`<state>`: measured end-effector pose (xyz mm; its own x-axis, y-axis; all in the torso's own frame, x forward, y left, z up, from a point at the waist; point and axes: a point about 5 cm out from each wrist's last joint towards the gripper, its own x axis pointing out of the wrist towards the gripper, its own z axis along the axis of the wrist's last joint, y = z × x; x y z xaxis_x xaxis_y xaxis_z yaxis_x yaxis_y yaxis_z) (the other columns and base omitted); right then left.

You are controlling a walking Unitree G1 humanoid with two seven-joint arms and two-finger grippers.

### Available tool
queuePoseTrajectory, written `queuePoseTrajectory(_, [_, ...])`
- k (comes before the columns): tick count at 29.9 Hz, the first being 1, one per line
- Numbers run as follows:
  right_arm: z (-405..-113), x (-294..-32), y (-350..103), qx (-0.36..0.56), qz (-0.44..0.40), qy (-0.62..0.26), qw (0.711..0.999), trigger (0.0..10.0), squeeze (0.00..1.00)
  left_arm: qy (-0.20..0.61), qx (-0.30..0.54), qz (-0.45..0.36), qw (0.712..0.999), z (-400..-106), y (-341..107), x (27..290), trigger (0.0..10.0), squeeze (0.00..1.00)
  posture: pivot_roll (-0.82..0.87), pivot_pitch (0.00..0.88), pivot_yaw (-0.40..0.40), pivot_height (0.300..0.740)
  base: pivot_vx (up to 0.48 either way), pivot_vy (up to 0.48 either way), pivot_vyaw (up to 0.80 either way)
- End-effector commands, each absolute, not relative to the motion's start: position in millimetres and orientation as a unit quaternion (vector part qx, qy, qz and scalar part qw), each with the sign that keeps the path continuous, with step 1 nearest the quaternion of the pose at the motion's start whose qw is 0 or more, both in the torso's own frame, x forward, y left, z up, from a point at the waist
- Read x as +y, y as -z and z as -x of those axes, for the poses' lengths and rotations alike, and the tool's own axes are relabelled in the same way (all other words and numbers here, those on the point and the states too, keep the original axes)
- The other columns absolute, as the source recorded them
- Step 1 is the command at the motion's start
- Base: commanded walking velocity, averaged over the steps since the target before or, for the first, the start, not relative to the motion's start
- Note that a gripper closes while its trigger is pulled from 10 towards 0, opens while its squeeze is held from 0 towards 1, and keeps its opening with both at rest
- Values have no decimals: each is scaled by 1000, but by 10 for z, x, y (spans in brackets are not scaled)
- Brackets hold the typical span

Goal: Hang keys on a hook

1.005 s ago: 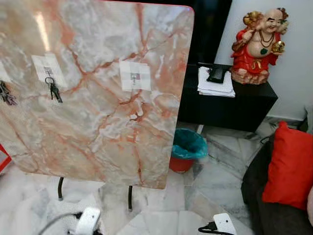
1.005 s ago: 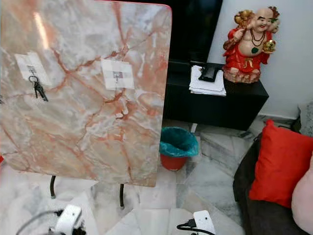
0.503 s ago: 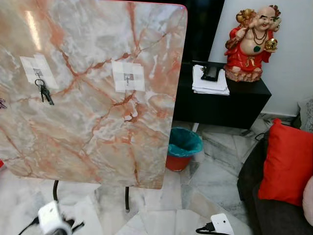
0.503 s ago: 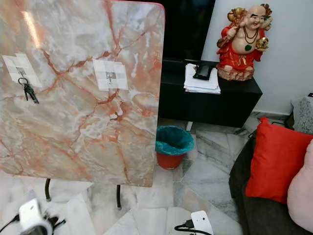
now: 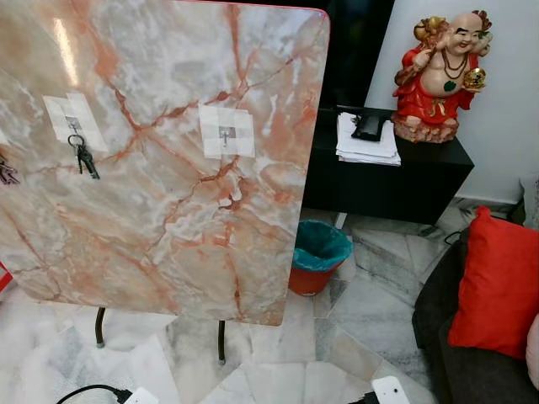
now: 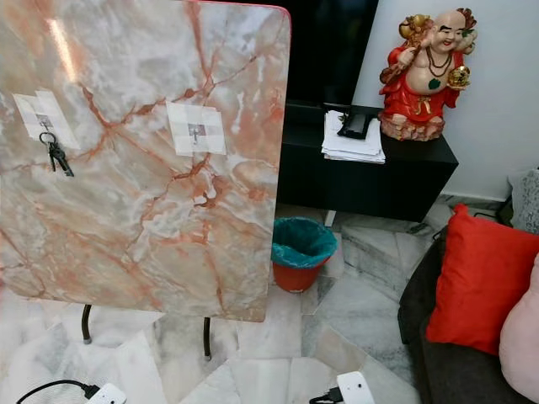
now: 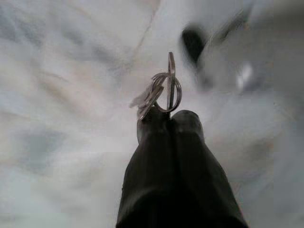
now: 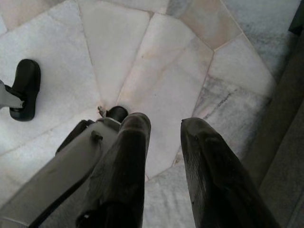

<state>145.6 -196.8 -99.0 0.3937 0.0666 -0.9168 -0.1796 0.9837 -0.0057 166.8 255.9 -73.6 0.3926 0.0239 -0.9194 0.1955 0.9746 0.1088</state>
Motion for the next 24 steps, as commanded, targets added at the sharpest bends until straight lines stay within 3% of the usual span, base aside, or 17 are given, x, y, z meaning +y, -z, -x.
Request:
queuePoseTrajectory(1, [-1427, -2008, 992, 546, 57, -76, 833, 10000, 0, -107, 481, -3, 870, -1854, 597, 2759, 10000, 0, 168, 0, -90, 740, 0, 0, 0])
queuePoseTrajectory(3, [-1430, -2011, 991, 546, 58, -77, 832, 10000, 0, -178, 466, 20, 866, -1833, 574, 2867, 10000, 0, 170, 0, -89, 740, 0, 0, 0])
queuePoseTrajectory(4, [-1438, -2012, 988, 545, 59, -77, 833, 10000, 0, -215, 452, 69, 863, -1823, 575, 2886, 10000, 0, 166, 0, -89, 740, 0, 0, 0])
queuePoseTrajectory(5, [-1438, -2012, 988, 545, 59, -77, 833, 10000, 0, -215, 452, 69, 863, -1823, 575, 2886, 10000, 0, 166, 0, -89, 740, 0, 0, 0])
queuePoseTrajectory(6, [-1456, -2009, 982, 544, 59, -77, 833, 10000, 0, -242, 438, 121, 857, -1819, 580, 2884, 10000, 0, 165, 0, -89, 740, 0, 0, 0])
queuePoseTrajectory(9, [-1536, -1978, 958, 540, 59, -79, 836, 10000, 0, -334, 388, 257, 820, -1791, 602, 2880, 10000, 0, 163, 0, -89, 740, 0, 0, 0])
queuePoseTrajectory(10, [-1560, -1965, 951, 538, 59, -79, 837, 10000, 0, -371, 367, 309, 795, -1773, 611, 2883, 10000, 0, 162, 0, -90, 740, 0, 0, 0])
queuePoseTrajectory(11, [-1560, -1965, 951, 538, 59, -79, 837, 10000, 0, -371, 367, 309, 795, -1773, 611, 2883, 10000, 0, 162, 0, -90, 740, 0, 0, 0])
queuePoseTrajectory(12, [-1607, -1936, 937, 535, 59, -81, 839, 10000, 0, -415, 349, 373, 753, -1737, 638, 2868, 10000, 0, 164, 0, -93, 740, 0, 0, 0])
queuePoseTrajectory(16, [-1703, -1889, 906, 529, 61, -81, 843, 10000, 0, -427, 340, 428, 720, -1743, 675, 2773, 10000, 0, 163, 0, -99, 740, 0, 0, 0])
queuePoseTrajectory(21, [-1735, -1893, 892, 527, 61, -79, 844, 10000, 0, -429, 349, 447, 703, -1723, 712, 2701, 10000, 0, 166, 0, -103, 740, 0, 0, 0])
queuePoseTrajectory(22, [-1738, -1891, 891, 527, 62, -79, 844, 10000, 0, -423, 358, 438, 708, -1718, 722, 2681, 10000, 0, 166, 0, -103, 740, 0, 0, 0])
queuePoseTrajectory(23, [-1750, -1879, 887, 527, 65, -82, 844, 10000, 0, -390, 398, 358, 749, -1690, 746, 2649, 10000, 0, 164, 0, -105, 740, 0, 0, 0])
queuePoseTrajectory(24, [-1757, -1871, 885, 527, 67, -83, 843, 10000, 0, -398, 391, 351, 752, -1679, 745, 2666, 10000, 0, 162, 0, -105, 740, 0, 0, 0])
